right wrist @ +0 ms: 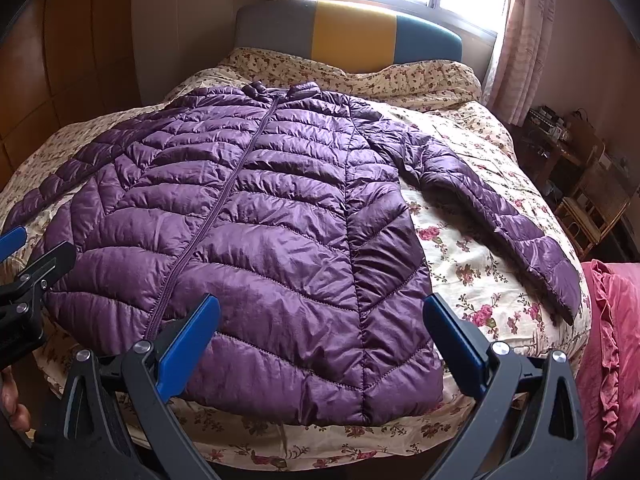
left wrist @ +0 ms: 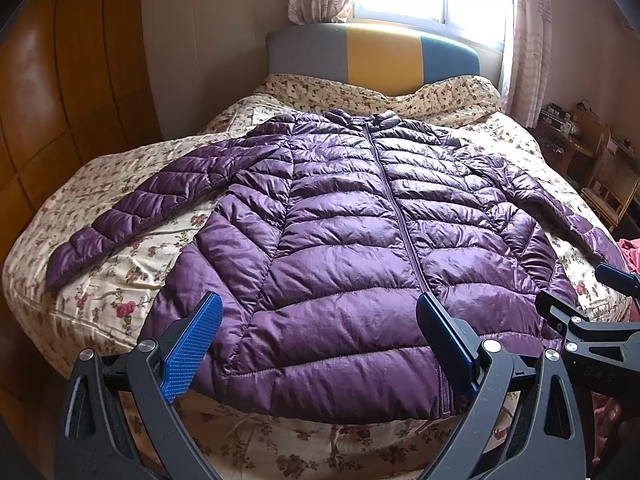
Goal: Fold large clothes
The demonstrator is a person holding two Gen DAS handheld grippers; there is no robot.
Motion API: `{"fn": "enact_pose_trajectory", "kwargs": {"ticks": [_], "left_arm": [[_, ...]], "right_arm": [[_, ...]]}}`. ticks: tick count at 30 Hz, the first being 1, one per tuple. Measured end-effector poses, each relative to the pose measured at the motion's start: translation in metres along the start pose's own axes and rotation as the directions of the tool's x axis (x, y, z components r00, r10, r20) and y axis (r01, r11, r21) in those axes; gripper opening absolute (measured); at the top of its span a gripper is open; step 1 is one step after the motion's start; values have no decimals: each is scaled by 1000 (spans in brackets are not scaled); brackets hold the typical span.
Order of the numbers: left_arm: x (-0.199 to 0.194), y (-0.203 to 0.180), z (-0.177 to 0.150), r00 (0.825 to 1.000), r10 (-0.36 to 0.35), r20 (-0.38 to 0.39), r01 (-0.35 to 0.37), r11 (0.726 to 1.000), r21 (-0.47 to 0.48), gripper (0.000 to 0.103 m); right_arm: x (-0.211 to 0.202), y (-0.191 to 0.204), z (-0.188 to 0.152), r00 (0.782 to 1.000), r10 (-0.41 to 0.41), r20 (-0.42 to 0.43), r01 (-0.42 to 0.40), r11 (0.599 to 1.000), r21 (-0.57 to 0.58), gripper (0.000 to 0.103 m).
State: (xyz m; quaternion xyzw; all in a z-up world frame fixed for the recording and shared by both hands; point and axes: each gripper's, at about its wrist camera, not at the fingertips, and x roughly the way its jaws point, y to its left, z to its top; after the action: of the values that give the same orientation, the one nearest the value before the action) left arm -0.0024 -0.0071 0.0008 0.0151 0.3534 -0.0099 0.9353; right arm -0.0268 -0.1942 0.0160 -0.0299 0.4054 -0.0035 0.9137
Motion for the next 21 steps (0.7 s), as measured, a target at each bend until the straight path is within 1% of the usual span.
{"fn": "enact_pose_trajectory", "kwargs": {"ticks": [21], "left_arm": [[4, 1, -5, 1000, -9, -12, 9, 1000, -15, 97]], "right_arm": [[4, -2, -3, 1000, 1, -9, -1, 1000, -5, 101]]}}
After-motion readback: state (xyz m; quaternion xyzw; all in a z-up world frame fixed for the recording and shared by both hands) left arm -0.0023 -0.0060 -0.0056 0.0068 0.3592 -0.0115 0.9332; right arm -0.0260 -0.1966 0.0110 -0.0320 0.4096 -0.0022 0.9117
